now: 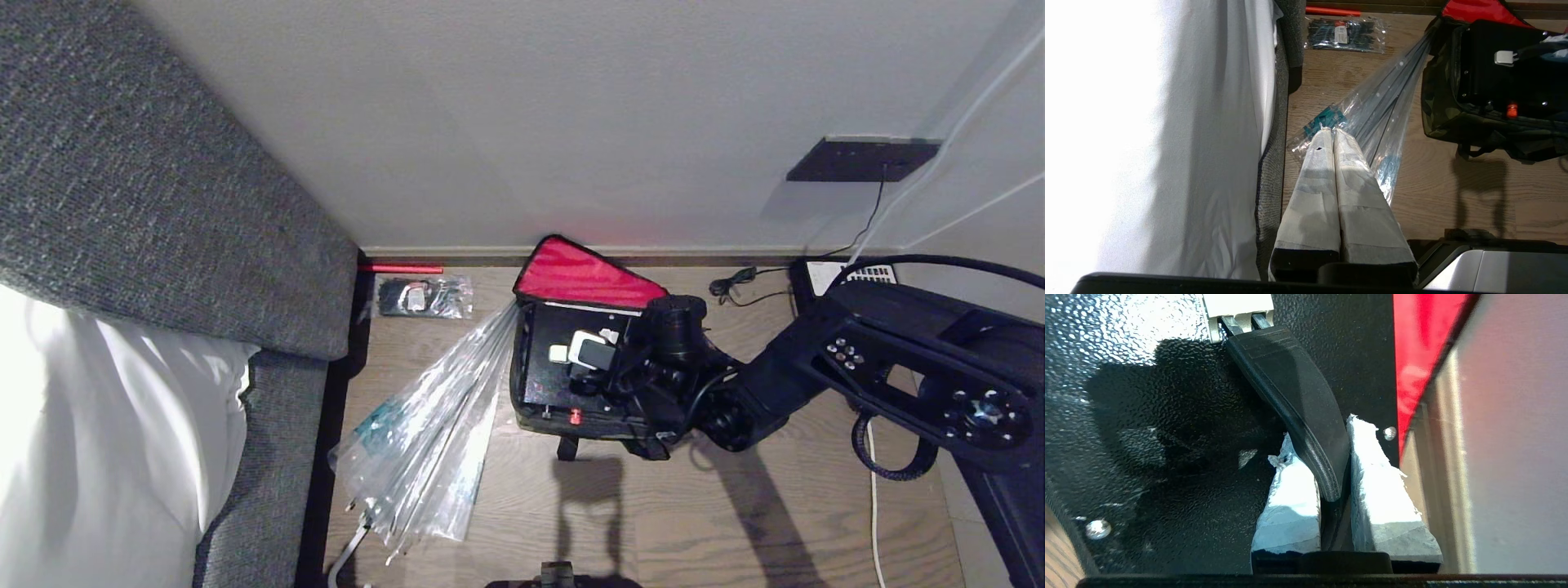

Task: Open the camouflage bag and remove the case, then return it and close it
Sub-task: Place the black box back

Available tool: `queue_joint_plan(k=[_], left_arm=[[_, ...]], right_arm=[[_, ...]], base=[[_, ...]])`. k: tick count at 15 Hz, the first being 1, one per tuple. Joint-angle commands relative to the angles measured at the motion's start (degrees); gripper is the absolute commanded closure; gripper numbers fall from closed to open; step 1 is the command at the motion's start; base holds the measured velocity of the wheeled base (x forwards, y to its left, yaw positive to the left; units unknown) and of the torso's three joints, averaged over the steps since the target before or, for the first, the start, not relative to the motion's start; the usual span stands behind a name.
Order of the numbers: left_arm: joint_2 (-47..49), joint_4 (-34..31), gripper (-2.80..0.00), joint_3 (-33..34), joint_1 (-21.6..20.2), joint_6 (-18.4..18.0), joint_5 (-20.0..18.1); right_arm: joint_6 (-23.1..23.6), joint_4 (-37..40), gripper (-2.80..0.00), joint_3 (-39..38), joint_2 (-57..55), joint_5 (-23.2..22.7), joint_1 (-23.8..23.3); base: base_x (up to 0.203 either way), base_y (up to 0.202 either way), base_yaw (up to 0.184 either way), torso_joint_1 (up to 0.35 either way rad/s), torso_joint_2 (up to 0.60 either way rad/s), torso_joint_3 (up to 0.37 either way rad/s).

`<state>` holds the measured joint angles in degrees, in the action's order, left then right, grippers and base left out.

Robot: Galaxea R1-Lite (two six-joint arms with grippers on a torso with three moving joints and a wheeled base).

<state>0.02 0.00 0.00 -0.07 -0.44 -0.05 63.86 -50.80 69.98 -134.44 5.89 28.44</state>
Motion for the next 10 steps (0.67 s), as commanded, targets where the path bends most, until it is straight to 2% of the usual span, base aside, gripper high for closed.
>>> queue_joint_plan(k=[1, 10], left_arm=[[-0.1, 0.0, 0.0, 0.0, 0.0, 0.0, 0.0], [-0.1, 0.0, 0.0, 0.0, 0.0, 0.0, 0.0]], right_arm=[[0.0, -0.3, 0.0, 1.5, -2.7, 0.0, 0.0], [-2.0, -1.6, 0.0, 7.0, -9.3, 0.1, -0.5]], base=[[0.0, 0.0, 0.0, 0.0, 0.0, 0.0], [0.0, 0.0, 0.0, 0.0, 0.0, 0.0]])
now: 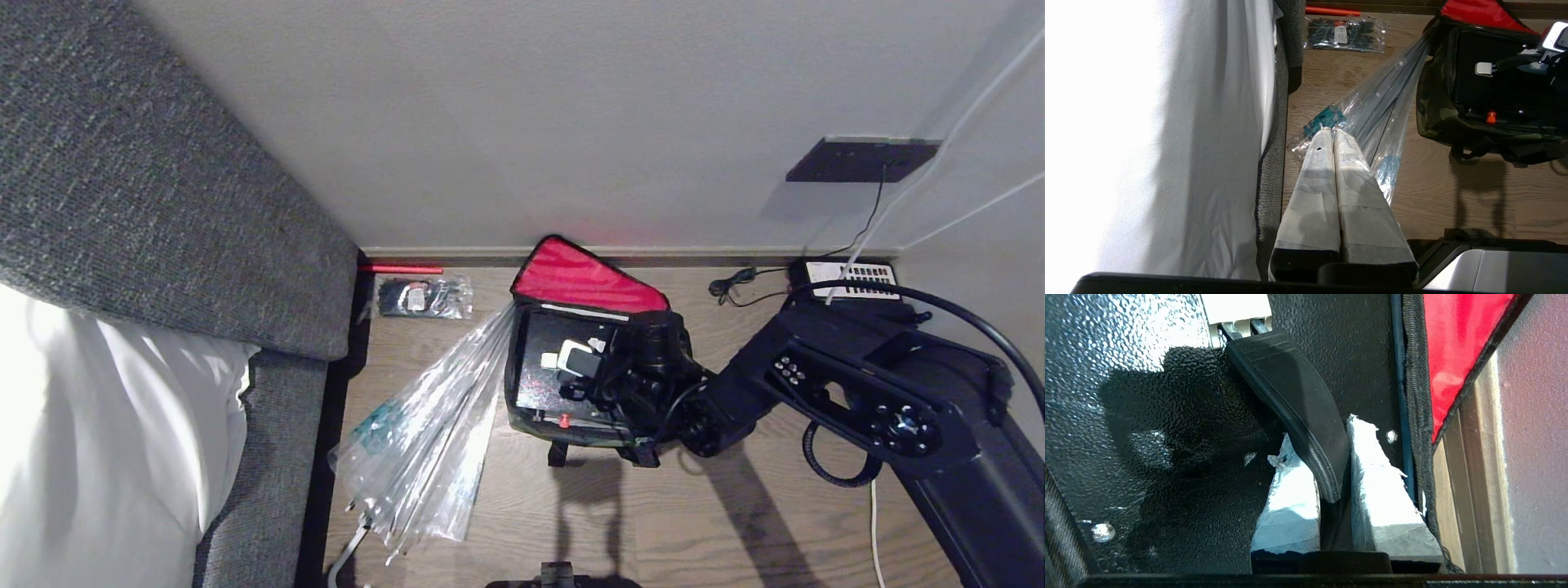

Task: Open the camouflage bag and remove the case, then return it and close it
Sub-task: Place the black box back, then close the top of the storage box

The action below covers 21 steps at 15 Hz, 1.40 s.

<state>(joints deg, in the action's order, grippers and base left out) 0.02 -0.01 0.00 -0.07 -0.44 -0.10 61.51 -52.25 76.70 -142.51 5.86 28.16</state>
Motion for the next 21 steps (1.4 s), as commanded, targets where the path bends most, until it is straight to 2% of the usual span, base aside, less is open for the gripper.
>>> queue_joint_plan(k=[1, 5, 6, 9, 11, 14, 17, 21], left_arm=[[-0.1, 0.0, 0.0, 0.0, 0.0, 0.0, 0.1], [-0.1, 0.0, 0.0, 0.0, 0.0, 0.0, 0.0], [-0.1, 0.0, 0.0, 0.0, -0.1, 0.0, 0.0], [-0.1, 0.0, 0.0, 0.0, 0.0, 0.0, 0.0], [-0.1, 0.0, 0.0, 0.0, 0.0, 0.0, 0.1], [-0.1, 0.0, 0.0, 0.0, 0.0, 0.0, 0.1], [0.0, 0.0, 0.0, 0.0, 0.0, 0.0, 0.0], [0.0, 0.0, 0.0, 0.0, -0.1, 0.0, 0.1]], right_arm=[[0.4, -0.1, 0.0, 0.3, -1.5, 0.1, -0.4], [0.2, 0.4, 0.0, 0.3, -2.0, 0.2, -0.8], [0.1, 0.4, -2.8, 0.6, -1.9, 0.2, -0.8], [-0.3, 1.5, -2.8, -0.5, -1.5, 1.0, -0.9], [-2.9, 6.7, -2.8, -2.8, -0.6, 0.8, -0.8], [-3.9, 11.1, -2.8, -7.5, 2.7, -2.4, -0.8], [-3.9, 13.4, -2.8, -13.2, 8.2, -4.5, -0.8], [-4.0, 13.8, -2.8, -19.9, 18.7, -4.6, -0.7]], base=[[0.0, 0.0, 0.0, 0.0, 0.0, 0.0], [0.0, 0.0, 0.0, 0.0, 0.0, 0.0], [0.0, 0.0, 0.0, 0.0, 0.0, 0.0], [0.0, 0.0, 0.0, 0.0, 0.0, 0.0], [0.0, 0.0, 0.0, 0.0, 0.0, 0.0], [0.0, 0.0, 0.0, 0.0, 0.0, 0.0], [0.0, 0.0, 0.0, 0.0, 0.0, 0.0], [0.0, 0.0, 0.0, 0.0, 0.0, 0.0]])
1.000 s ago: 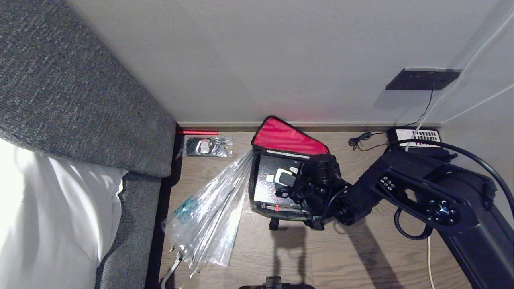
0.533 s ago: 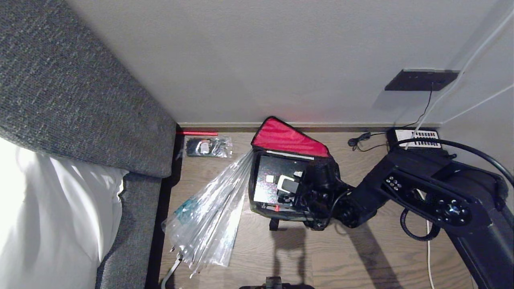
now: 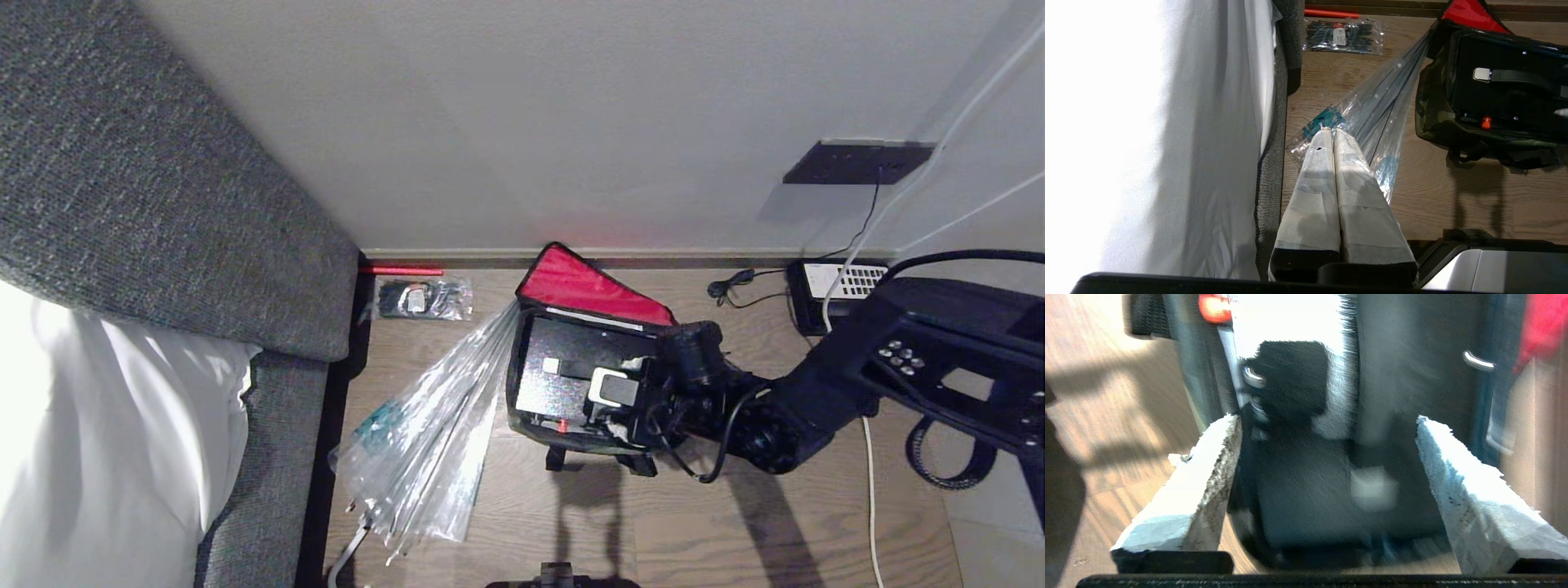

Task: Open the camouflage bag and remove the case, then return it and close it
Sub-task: Close the top of the storage box

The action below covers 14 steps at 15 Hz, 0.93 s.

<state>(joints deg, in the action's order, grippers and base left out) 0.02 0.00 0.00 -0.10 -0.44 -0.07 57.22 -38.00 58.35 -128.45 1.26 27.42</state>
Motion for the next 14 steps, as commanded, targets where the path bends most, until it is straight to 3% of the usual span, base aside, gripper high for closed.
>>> queue_joint_plan(k=[1, 3, 4, 9, 14], left_arm=[[0.0, 0.0, 0.0, 0.0, -0.1, 0.0, 0.0], [0.0, 0.1, 0.0, 0.0, -0.1, 0.0, 0.0], [0.0, 0.0, 0.0, 0.0, 0.0, 0.0, 0.0], [0.0, 0.0, 0.0, 0.0, -0.1, 0.0, 0.0], [0.0, 0.0, 0.0, 0.0, 0.0, 0.0, 0.0]], right_arm=[[0.3, -0.5, -2.8, -3.5, 7.5, 0.1, 0.0], [0.0, 0.0, -2.8, -7.8, 13.9, 0.3, 0.0], [-0.3, 0.2, 0.0, -10.3, 17.8, 0.3, -0.1], [-2.8, 5.6, 0.0, -23.8, 41.7, 4.5, -0.9], [-17.5, 20.7, 0.0, -32.4, 68.1, 17.1, -1.1]], base=[[0.0, 0.0, 0.0, 0.0, 0.0, 0.0], [0.0, 0.0, 0.0, 0.0, 0.0, 0.0], [0.0, 0.0, 0.0, 0.0, 0.0, 0.0], [0.0, 0.0, 0.0, 0.0, 0.0, 0.0], [0.0, 0.0, 0.0, 0.0, 0.0, 0.0]])
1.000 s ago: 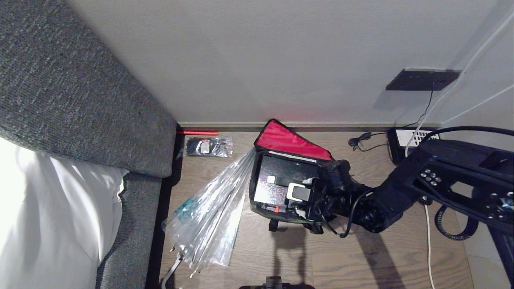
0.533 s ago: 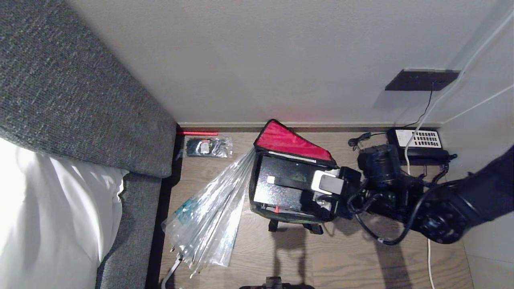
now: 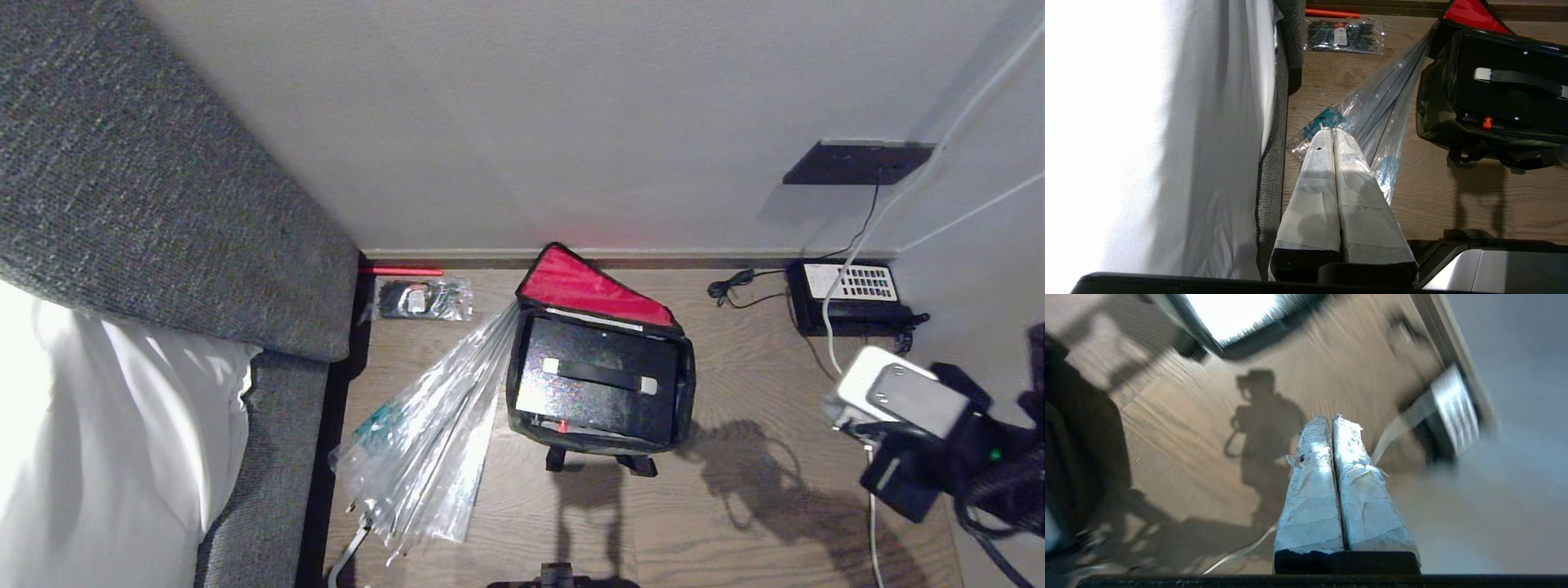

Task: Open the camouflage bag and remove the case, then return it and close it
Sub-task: Close the top of the storage box

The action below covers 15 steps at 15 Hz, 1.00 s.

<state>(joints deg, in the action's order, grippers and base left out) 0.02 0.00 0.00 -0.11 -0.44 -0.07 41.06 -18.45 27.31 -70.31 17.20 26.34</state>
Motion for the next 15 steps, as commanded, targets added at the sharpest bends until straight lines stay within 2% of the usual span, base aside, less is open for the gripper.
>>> queue_joint_plan(k=[1, 3, 5, 6, 8, 10, 13, 15], left_arm=[[0.0, 0.0, 0.0, 0.0, -0.1, 0.0, 0.0], [0.0, 0.0, 0.0, 0.0, 0.0, 0.0, 0.0], [0.0, 0.0, 0.0, 0.0, -0.1, 0.0, 0.0], [0.0, 0.0, 0.0, 0.0, -0.1, 0.0, 0.0], [0.0, 0.0, 0.0, 0.0, 0.0, 0.0, 0.0], [0.0, 0.0, 0.0, 0.0, 0.0, 0.0, 0.0], [0.0, 0.0, 0.0, 0.0, -0.1, 0.0, 0.0], [0.0, 0.0, 0.0, 0.0, 0.0, 0.0, 0.0]], right_arm=[[-4.0, 4.0, 0.0, -3.1, 15.5, 3.3, -0.3], [-7.7, 11.1, 0.0, -5.7, 26.8, 5.9, -2.9], [-11.3, 21.3, 0.0, -6.1, 38.0, 6.5, -6.6], [-14.0, 25.4, 0.0, -6.7, 43.5, 5.4, -9.2], [-20.3, 29.6, 0.0, -9.5, 53.0, -1.3, -14.5], [-33.6, 30.9, 0.0, -13.3, 55.8, -8.2, -17.9], [-36.6, 23.8, 0.0, -22.3, 55.5, -10.1, -18.7], [-36.6, 23.0, 0.0, -23.7, 55.5, -11.0, -19.6]], base=[[0.0, 0.0, 0.0, 0.0, 0.0, 0.0], [0.0, 0.0, 0.0, 0.0, 0.0, 0.0], [0.0, 0.0, 0.0, 0.0, 0.0, 0.0], [0.0, 0.0, 0.0, 0.0, 0.0, 0.0], [0.0, 0.0, 0.0, 0.0, 0.0, 0.0], [0.0, 0.0, 0.0, 0.0, 0.0, 0.0], [0.0, 0.0, 0.0, 0.0, 0.0, 0.0], [0.0, 0.0, 0.0, 0.0, 0.0, 0.0]])
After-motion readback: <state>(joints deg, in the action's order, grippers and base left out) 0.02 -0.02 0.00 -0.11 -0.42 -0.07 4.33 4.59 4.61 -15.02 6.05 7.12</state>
